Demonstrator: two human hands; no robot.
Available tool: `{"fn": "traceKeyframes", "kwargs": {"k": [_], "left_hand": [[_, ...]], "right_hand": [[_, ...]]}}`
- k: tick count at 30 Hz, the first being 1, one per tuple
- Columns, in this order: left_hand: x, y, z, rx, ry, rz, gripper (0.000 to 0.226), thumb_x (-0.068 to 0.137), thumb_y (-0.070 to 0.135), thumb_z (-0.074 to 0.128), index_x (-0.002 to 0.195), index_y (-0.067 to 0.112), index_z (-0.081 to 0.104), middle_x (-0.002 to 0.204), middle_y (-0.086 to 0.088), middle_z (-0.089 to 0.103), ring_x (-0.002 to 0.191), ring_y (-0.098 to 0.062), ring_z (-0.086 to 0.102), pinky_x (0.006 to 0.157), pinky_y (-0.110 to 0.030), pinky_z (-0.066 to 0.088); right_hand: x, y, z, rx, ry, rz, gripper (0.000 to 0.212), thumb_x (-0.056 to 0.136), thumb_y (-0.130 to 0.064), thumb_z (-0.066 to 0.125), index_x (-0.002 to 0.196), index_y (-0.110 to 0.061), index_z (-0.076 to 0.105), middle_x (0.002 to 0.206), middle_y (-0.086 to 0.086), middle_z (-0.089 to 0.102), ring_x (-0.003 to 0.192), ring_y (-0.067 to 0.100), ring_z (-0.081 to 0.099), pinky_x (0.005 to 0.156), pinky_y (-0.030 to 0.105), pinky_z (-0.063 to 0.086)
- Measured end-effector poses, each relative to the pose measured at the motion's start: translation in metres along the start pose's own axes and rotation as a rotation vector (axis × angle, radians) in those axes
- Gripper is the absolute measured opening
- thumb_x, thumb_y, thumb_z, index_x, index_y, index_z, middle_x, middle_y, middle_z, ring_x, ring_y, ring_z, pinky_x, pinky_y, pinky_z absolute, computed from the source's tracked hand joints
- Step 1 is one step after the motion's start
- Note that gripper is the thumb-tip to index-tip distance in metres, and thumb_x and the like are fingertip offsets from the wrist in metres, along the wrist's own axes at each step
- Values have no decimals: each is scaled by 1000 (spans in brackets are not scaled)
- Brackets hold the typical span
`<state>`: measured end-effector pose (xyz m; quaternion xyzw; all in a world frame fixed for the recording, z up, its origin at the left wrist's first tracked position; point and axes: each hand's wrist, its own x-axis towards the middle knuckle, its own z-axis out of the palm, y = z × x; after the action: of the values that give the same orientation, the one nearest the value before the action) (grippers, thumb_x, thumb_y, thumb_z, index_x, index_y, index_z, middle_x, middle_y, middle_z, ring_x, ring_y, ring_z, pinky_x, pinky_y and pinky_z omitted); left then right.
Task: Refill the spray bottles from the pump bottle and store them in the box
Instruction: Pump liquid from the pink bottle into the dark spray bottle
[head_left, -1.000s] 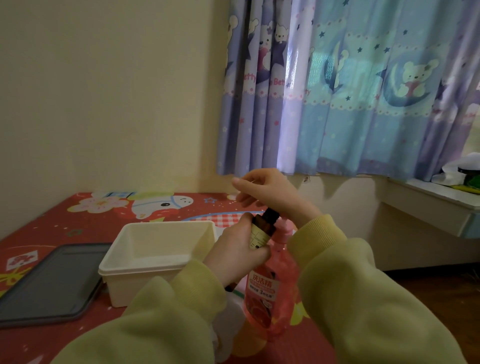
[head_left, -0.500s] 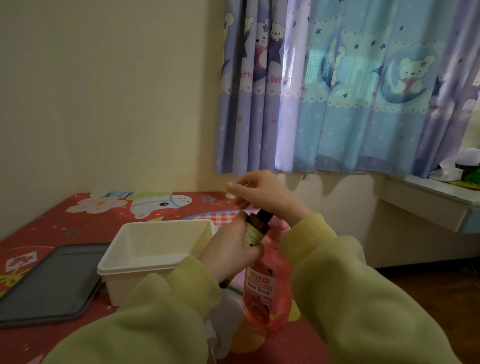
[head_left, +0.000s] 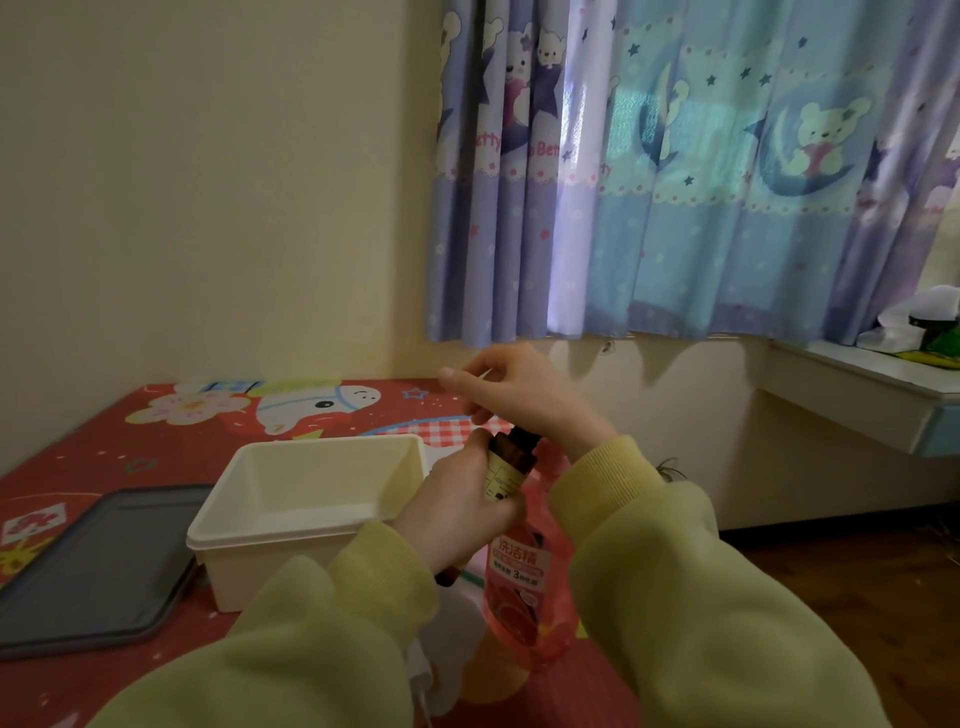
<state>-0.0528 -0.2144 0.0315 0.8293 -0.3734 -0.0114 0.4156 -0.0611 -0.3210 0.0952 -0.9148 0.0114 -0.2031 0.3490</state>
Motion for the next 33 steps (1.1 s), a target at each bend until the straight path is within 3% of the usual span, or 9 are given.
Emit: {"fn": "traceKeyframes", "kwargs": {"k": [3,7,13,16,19,24,28,33], "left_hand": [[1,4,-5,0,-6,18,36,77,16,60,108,17,42,82,-5,61,64,-17,59,64,-39,54],[2,6,-6,5,2,19,28,76,18,61,97,19,42,78,-2,58,63,-17,59,64,-40,54],[0,1,3,-14,-4,-1,27,78,15,60,98,16,41,77,-1,57,63,-17,58,65,-39,54],[-2,0,3,-14,-3,-5,28,79,15,60,99,17,41,77,0,57,63,-15,57,65,-37,54],[-3,2,-1,-21,-2,6,29,78,13,60,99,18,41,76,1,57,61,-14,57,64,-37,53],[-1,7,-5,-58,39,25,28,77,17,61,100,15,44,79,-4,60,65,-19,60,64,-40,53],[-1,2,2,-69,58,16,26,78,18,61,97,19,42,74,1,58,61,-14,58,61,-34,51],[-2,-1,7,-70,56,16,26,78,15,60,96,19,41,71,3,56,59,-12,55,59,-31,49]], "right_hand": [[1,-8,-6,-7,-57,3,33,85,-47,60,90,-15,66,80,2,72,77,15,70,79,33,56],[1,-11,-12,103,-53,-5,31,86,-43,61,90,-13,64,75,0,69,73,13,69,72,25,55],[2,3,1,-60,13,-16,36,81,-57,57,82,-22,65,72,0,72,74,15,70,78,43,57],[1,3,3,-87,3,-11,33,81,-59,56,79,-27,62,73,0,72,74,14,69,77,43,57],[0,-2,0,-85,-18,3,35,82,-55,59,81,-21,65,74,0,72,75,17,70,80,44,56],[2,-12,-10,0,-34,10,30,85,-45,60,88,-15,65,73,-4,69,80,17,71,77,31,55],[3,-3,-3,-39,37,-24,32,82,-53,59,81,-21,66,72,-2,72,75,14,70,81,43,56],[2,2,1,52,56,-12,35,86,-55,52,81,-22,63,70,-1,71,72,15,70,82,42,56]]}}
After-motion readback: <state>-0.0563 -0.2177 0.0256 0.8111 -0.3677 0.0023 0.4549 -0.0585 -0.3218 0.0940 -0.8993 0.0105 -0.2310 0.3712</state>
